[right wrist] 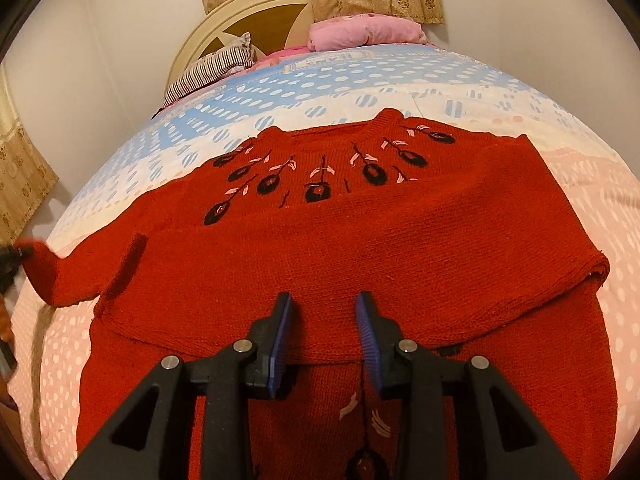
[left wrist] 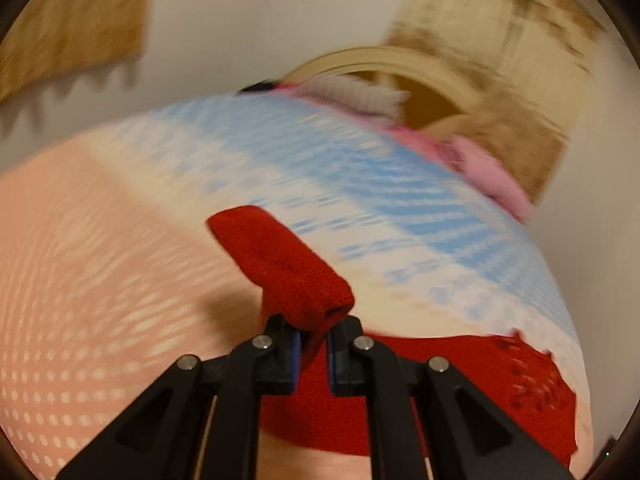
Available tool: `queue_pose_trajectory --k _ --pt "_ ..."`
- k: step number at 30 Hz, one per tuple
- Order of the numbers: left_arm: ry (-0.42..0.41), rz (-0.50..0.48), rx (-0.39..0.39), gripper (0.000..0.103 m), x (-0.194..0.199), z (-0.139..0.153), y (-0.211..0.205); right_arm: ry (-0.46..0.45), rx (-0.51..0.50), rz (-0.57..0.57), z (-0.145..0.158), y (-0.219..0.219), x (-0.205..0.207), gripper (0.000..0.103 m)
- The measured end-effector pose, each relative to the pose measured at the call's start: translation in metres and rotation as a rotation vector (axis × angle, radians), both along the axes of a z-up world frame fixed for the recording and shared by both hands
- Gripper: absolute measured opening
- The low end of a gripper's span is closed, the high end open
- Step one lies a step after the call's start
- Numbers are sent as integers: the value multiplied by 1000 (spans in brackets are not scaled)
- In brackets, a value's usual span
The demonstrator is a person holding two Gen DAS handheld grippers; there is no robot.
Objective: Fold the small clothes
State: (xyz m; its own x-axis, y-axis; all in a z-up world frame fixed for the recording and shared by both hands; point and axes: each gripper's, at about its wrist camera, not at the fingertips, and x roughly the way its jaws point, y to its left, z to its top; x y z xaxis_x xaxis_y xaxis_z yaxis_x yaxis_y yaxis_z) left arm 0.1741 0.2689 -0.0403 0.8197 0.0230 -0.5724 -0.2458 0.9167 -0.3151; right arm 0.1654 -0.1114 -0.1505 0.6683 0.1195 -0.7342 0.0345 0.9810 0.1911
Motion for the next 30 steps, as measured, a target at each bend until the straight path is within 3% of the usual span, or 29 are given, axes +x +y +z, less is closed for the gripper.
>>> queue_pose_trajectory --k 3,6,11,14,17,18,19,21,25,27,28,30 --pt "-69 -174 55 10 4 28 -73 -3 12 0 0 -2 0 34" --pt "-100 -339 71 10 5 33 -142 -6 25 0 0 -3 -1 34" --pt "-3 -519 64 8 18 -6 -240 -10 42 0 -1 -5 -1 34" --pt "90 -555 78 8 26 -35 -269 -10 48 0 -1 -6 -1 34" --pt "176 -562 58 13 22 -50 -268 -10 50 0 -1 -7 -1 34" --pt "191 -559 51 26 18 -51 -262 -10 53 0 -1 -7 -1 34" --pt "200 -549 47 48 12 -53 -253 -10 55 0 -1 -8 -1 34" --pt "169 -502 52 73 -6 -50 -232 -10 58 -1 -1 -8 -1 34" --pt "126 -380 52 76 -39 -47 -183 -6 63 -1 -1 -9 0 34" --pt "147 -321 32 78 -44 -57 -163 0 68 2 -1 -9 1 40" --pt "160 -307 22 78 -43 -65 -156 5 83 17 0 -9 2 47" --pt "187 -263 15 78 -45 -80 -144 24 101 28 6 -7 4 49"
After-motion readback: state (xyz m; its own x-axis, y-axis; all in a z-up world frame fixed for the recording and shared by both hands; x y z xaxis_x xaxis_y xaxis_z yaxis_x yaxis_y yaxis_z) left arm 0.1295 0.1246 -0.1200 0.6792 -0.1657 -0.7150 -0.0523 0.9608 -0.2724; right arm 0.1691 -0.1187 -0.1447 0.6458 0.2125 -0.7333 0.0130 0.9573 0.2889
